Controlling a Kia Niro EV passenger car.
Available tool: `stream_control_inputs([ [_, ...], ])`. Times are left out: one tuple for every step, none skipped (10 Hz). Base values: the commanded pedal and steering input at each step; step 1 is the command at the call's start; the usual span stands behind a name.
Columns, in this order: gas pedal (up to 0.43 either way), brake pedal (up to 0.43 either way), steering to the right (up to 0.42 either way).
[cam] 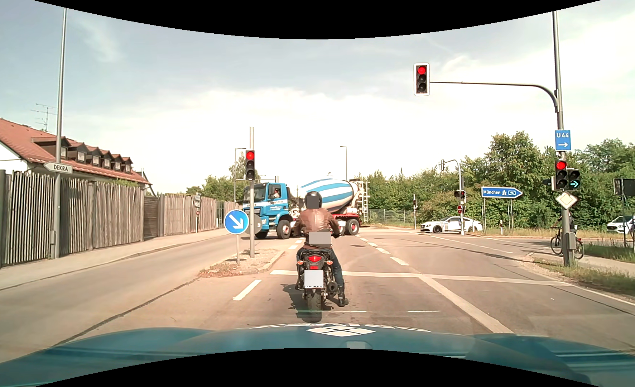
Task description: Follow the waypoints while adhering to traffic rules and regulations
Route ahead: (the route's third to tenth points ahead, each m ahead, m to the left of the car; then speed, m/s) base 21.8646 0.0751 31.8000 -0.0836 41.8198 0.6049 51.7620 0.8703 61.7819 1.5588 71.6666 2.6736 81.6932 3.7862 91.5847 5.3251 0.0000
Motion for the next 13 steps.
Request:
stream_control_inputs([
  [0.000, 0.323, -0.009],
  [0.000, 0.323, -0.009],
  [0.000, 0.323, -0.009],
  [0.000, 0.323, -0.009],
  [0.000, 0.323, -0.009],
  [0.000, 0.323, -0.009],
  [0.000, 0.323, -0.009],
  [0.000, 0.323, -0.009],
  [0.000, 0.323, -0.009],
  [0.000, 0.323, -0.009],
  [0.000, 0.323, -0.009],
  [0.000, 0.323, -0.009],
  [0.000, 0.323, -0.009],
])
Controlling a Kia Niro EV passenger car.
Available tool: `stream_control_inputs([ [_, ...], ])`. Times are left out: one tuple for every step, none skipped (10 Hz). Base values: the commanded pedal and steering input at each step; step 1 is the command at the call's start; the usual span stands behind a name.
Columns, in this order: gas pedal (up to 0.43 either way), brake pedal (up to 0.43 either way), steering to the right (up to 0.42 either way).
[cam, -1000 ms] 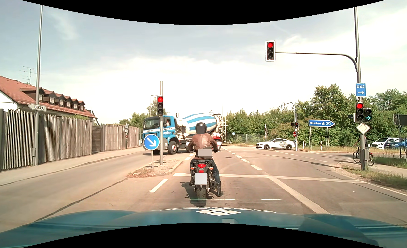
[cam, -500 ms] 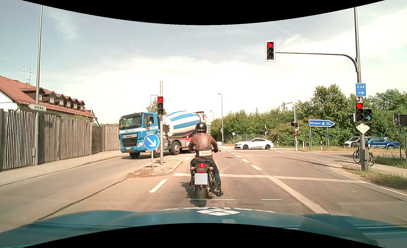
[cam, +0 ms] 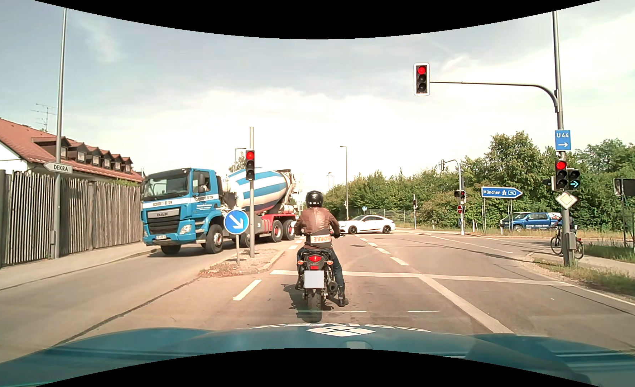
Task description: Follow the waypoints while adhering to traffic rules and regulations
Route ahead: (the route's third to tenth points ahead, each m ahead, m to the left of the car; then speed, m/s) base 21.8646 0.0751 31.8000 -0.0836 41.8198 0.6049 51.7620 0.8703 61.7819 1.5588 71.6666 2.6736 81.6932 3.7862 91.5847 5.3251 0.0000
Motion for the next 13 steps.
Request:
stream_control_inputs([
  [0.000, 0.323, -0.009],
  [0.000, 0.323, -0.009],
  [0.000, 0.323, -0.009],
  [0.000, 0.323, -0.009],
  [0.000, 0.323, -0.009],
  [0.000, 0.323, -0.009],
  [0.000, 0.323, -0.009],
  [0.000, 0.323, -0.009],
  [0.000, 0.323, -0.009],
  [0.000, 0.323, -0.009],
  [0.000, 0.323, -0.009],
  [0.000, 0.323, -0.009],
  [0.000, 0.323, -0.009],
])
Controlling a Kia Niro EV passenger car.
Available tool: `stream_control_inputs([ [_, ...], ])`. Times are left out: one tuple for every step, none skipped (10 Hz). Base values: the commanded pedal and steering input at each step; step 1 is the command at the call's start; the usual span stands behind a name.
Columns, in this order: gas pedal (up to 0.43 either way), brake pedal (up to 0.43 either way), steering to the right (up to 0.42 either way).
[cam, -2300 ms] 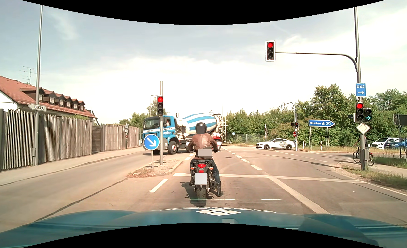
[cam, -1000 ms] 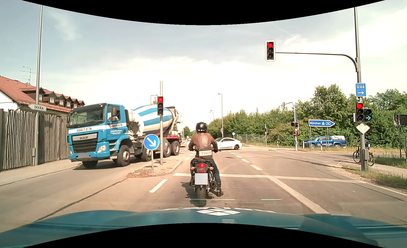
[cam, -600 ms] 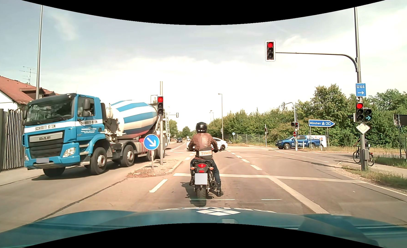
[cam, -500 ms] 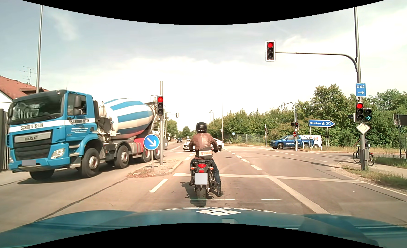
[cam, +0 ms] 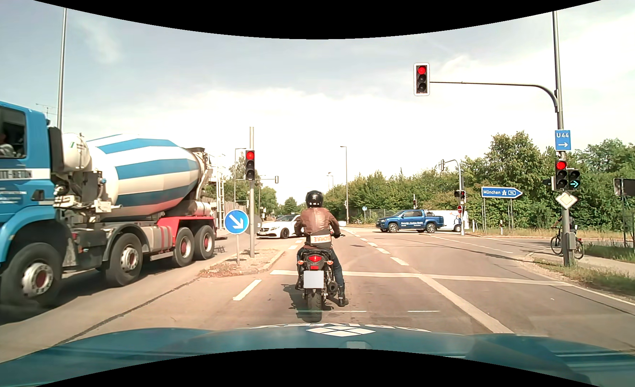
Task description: Follow the waypoints while adhering to traffic rules and regulations
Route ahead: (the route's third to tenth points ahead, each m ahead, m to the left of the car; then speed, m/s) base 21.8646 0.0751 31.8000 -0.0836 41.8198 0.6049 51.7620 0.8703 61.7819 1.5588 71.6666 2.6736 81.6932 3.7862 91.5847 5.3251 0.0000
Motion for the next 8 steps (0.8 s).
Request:
stream_control_inputs([
  [0.000, 0.323, -0.009],
  [0.000, 0.323, -0.009],
  [0.000, 0.323, -0.009],
  [0.000, 0.323, -0.009],
  [0.000, 0.323, -0.009],
  [0.000, 0.323, -0.009],
  [0.000, 0.323, -0.009],
  [0.000, 0.323, -0.009],
])
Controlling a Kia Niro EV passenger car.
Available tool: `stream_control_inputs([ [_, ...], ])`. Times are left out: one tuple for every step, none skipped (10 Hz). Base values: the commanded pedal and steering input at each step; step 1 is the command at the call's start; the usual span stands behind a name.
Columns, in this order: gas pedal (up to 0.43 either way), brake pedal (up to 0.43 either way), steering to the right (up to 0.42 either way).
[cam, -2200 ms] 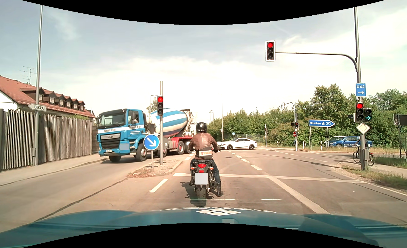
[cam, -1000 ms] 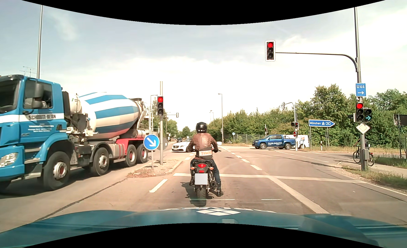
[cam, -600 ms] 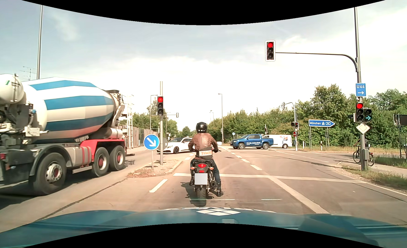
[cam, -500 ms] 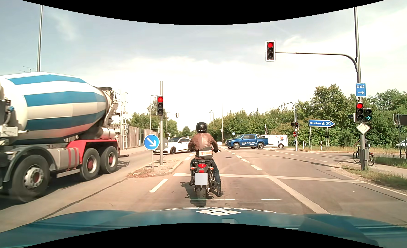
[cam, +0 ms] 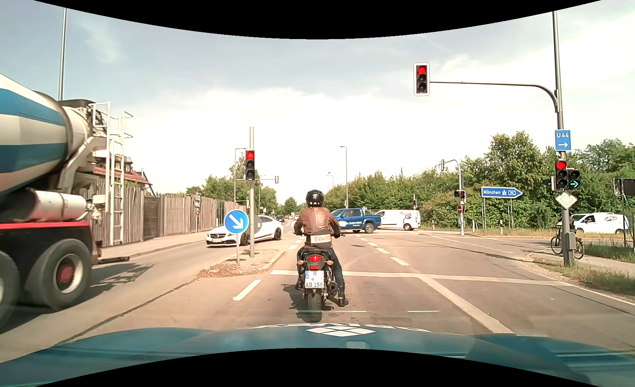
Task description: Follow the waypoints while adhering to traffic rules and regulations
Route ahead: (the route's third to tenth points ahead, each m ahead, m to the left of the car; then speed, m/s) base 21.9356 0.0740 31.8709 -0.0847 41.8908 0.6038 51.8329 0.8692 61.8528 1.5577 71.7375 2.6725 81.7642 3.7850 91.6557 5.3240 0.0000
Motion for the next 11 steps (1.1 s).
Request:
stream_control_inputs([
  [0.000, 0.323, -0.009],
  [0.000, 0.323, -0.009],
  [0.000, 0.323, -0.009],
  [0.000, 0.323, -0.009],
  [0.000, 0.323, -0.009],
  [0.000, 0.323, -0.009],
  [0.000, 0.323, -0.009],
  [0.000, 0.323, -0.009],
  [0.000, 0.323, -0.009],
  [0.000, 0.323, -0.009],
  [0.000, 0.323, -0.009],
])
